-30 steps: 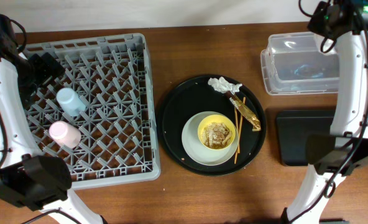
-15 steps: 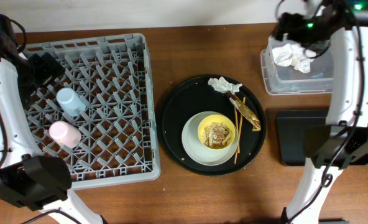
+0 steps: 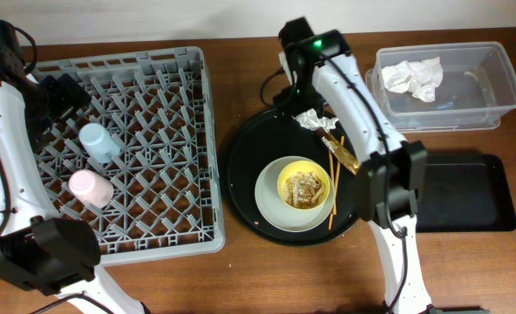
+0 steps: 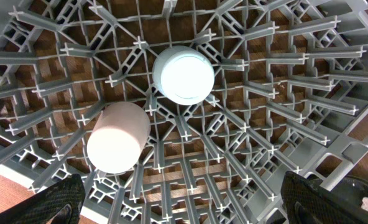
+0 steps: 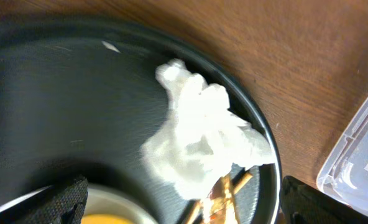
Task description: Sort waste into correct bins and load items into the dishwasher rack
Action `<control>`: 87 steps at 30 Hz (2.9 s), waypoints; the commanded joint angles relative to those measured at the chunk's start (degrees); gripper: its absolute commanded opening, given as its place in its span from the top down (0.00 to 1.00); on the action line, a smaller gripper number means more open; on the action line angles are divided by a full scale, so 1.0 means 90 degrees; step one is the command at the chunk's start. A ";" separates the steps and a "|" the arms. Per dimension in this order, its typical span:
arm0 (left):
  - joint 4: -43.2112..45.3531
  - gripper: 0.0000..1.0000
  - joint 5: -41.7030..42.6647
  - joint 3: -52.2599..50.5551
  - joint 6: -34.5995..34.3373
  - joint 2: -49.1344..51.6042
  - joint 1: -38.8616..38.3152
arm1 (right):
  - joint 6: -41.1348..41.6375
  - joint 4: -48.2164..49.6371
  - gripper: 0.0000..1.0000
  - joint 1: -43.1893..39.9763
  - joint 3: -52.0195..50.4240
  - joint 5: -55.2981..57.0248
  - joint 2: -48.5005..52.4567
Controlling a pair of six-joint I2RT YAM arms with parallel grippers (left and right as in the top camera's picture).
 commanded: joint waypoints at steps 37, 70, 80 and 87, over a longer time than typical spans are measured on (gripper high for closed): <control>0.0010 0.01 -0.0027 0.0029 0.0078 -0.0049 0.0027 | -0.0202 -0.1511 0.54 -0.1258 0.3458 -0.2280 -0.0039; 0.0010 0.01 -0.0027 0.0029 0.0078 -0.0049 0.0027 | 0.0670 0.0153 0.96 -0.0726 0.0899 -0.0474 -0.0279; 0.0010 0.01 -0.0027 0.0029 0.0078 -0.0049 0.0027 | 0.2902 0.0112 0.96 -0.2310 0.2064 0.0355 -0.0272; 0.0010 0.00 -0.0027 0.0029 0.0078 -0.0049 0.0027 | 0.2900 0.0216 0.55 -0.3026 0.1894 0.0357 -0.0180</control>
